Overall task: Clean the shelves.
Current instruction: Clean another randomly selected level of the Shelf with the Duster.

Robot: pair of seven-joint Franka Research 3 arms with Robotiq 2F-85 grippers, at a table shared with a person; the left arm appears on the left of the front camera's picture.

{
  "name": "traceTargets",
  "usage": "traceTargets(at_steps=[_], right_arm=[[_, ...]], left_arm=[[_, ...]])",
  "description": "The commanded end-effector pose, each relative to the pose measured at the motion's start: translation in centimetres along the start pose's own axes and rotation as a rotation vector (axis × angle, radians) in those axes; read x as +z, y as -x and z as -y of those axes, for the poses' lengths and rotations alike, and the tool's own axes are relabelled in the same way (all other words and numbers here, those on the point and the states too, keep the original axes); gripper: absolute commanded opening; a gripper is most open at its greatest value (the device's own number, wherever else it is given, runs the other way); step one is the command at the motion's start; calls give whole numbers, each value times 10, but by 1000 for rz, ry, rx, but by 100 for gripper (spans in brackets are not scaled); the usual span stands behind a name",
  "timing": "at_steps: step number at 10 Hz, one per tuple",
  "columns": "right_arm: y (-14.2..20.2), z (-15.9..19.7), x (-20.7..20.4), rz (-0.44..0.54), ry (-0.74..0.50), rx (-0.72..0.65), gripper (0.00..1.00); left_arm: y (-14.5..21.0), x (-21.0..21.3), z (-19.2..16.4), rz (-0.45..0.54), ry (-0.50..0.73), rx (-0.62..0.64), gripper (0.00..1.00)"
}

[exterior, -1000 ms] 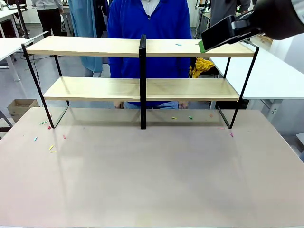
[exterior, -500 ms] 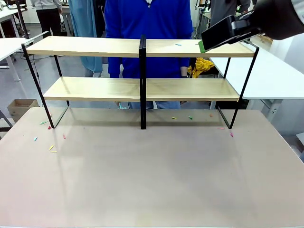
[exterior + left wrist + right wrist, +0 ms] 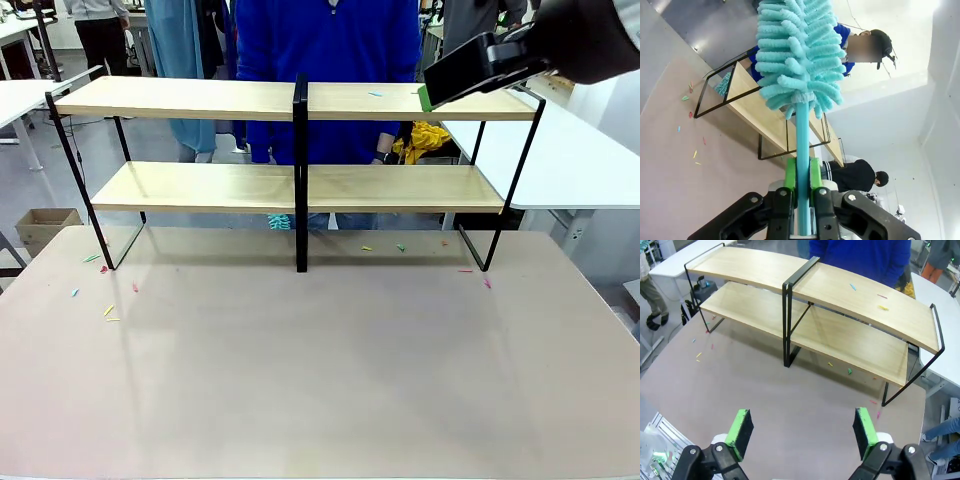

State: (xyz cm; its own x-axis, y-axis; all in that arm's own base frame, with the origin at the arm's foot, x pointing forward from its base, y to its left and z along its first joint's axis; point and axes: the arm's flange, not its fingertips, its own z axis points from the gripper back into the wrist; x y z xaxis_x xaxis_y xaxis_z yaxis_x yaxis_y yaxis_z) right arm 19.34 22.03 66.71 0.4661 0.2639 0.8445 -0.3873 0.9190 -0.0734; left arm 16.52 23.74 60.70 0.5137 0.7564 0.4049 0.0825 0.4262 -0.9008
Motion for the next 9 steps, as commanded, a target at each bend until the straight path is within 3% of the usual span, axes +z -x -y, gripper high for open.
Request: traceTargets(at_steps=[1, 5, 6, 7, 8, 9], right_arm=[[-1, -1, 0, 1, -6, -8, 100], [-1, -1, 0, 1, -6, -8, 100], [-1, -1, 0, 1, -6, -8, 100], [-1, -1, 0, 1, -6, -8, 100], [-1, -1, 0, 1, -6, -8, 100], [-1, -1, 0, 1, -6, -8, 100]], left_arm=[[17, -13, 19, -103, 76, -16, 12], [102, -87, 93, -441, 158, -144, 12], [125, -101, 117, -437, 181, -167, 12], [150, -117, 136, -458, 163, -187, 12], [173, -134, 145, -540, 99, -159, 12], [172, -133, 139, -679, -40, -187, 12]])
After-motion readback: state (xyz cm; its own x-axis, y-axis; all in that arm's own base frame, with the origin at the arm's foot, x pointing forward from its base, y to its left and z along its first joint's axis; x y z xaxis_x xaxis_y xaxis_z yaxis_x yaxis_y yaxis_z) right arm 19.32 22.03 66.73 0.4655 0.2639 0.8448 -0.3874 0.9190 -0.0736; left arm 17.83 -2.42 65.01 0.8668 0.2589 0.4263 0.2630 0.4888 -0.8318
